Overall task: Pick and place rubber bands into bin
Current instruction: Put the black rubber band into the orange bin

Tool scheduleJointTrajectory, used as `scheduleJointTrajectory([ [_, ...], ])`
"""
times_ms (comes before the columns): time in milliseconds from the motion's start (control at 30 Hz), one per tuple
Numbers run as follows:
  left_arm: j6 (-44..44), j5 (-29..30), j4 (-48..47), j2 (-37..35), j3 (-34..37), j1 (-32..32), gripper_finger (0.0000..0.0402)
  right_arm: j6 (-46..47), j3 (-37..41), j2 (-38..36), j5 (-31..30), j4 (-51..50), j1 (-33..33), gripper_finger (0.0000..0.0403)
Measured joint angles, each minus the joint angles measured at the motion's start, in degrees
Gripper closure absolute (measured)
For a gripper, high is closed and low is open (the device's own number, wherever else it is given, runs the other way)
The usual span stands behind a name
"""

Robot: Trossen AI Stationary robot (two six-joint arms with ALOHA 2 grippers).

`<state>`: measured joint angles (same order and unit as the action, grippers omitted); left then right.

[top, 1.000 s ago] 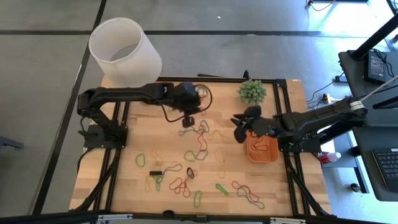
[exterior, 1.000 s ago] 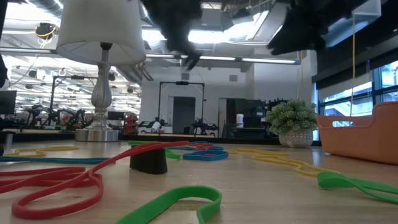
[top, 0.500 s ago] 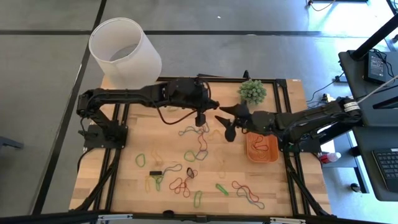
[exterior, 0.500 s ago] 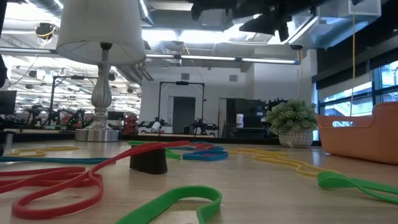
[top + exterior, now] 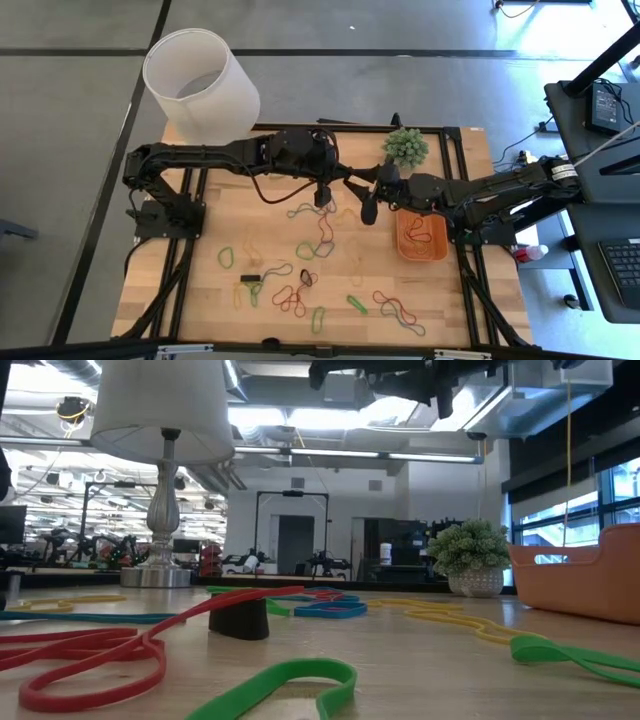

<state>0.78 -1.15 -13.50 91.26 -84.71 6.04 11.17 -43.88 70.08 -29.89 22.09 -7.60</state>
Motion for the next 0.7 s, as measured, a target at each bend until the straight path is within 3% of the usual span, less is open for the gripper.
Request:
scheduleJointTrajectory([
  [300, 0.0, 0.1, 0.0, 0.0, 0.0, -0.4, 0.0398, -1.2, 0.0, 0.0, 0.1, -0.1, 0.0, 0.0385],
  [500, 0.0, 0.0, 0.0, 0.0, 0.0, -0.4, 0.0390, -1.9, 0.0, 0.0, 0.1, -0.1, 0.0, 0.0389],
  [700, 0.0, 0.0, 0.0, 0.0, 0.0, -0.4, 0.0342, -1.9, 0.0, 0.0, 0.1, -0.2, 0.0, 0.0397],
])
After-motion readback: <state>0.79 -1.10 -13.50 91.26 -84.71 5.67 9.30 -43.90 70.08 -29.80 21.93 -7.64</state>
